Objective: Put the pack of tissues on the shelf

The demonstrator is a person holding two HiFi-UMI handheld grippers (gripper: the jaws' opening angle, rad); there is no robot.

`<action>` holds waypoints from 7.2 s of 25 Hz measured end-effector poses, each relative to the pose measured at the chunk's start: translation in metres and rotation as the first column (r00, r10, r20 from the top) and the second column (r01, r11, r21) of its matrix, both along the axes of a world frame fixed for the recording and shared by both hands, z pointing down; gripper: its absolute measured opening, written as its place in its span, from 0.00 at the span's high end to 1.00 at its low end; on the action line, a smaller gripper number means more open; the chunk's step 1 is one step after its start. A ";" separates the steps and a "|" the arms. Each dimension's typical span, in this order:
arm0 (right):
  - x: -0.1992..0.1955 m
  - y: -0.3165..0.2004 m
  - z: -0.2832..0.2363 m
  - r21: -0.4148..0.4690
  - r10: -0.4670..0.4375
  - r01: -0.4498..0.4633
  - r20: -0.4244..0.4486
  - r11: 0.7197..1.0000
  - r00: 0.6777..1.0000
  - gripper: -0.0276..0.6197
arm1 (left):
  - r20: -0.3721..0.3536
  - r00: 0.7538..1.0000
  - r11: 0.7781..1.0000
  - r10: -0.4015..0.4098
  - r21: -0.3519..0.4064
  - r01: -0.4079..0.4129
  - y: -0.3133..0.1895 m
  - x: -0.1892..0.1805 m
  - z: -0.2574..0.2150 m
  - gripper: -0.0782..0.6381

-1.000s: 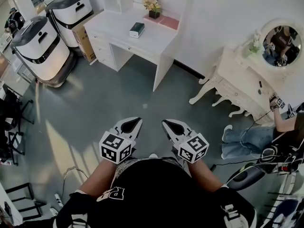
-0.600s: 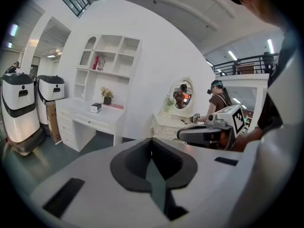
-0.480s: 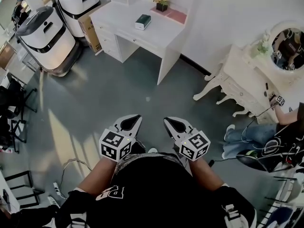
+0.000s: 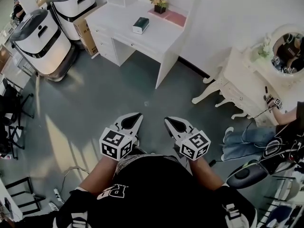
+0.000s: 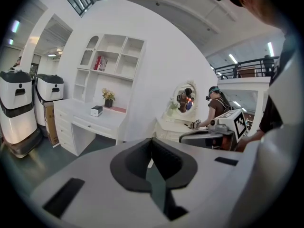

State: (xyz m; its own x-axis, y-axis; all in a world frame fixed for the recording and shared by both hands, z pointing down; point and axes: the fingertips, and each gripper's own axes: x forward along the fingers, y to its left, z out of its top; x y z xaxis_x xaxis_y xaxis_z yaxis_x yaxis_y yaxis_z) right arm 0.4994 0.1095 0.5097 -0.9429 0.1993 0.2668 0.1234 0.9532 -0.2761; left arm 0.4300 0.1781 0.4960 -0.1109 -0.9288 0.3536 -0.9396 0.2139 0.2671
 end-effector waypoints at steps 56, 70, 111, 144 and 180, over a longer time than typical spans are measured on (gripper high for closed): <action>-0.420 -0.100 0.001 0.095 0.009 -0.004 -0.051 0.995 0.999 0.94 | -0.041 0.999 0.999 -0.028 0.014 0.029 -0.085 -0.420 0.015 0.87; -0.497 -0.214 -0.005 0.050 0.071 -0.070 -0.026 0.996 0.997 0.94 | 0.010 1.000 0.999 -0.002 -0.039 0.002 -0.189 -0.500 -0.001 0.87; -0.638 -0.372 0.049 0.080 0.363 -0.354 -0.159 0.932 0.918 0.94 | 0.042 0.967 0.963 0.251 -0.117 -0.244 -0.372 -0.686 0.021 0.87; -0.715 -0.354 0.204 0.224 0.767 -0.747 -0.351 0.625 0.537 0.27 | -0.042 0.872 0.845 0.489 -0.228 -0.484 -0.291 -0.775 0.083 0.87; -0.719 -0.380 0.204 0.177 0.680 -0.678 -0.411 0.713 0.607 0.26 | -0.004 0.913 0.899 0.408 -0.169 -0.403 -0.301 -0.786 0.058 0.87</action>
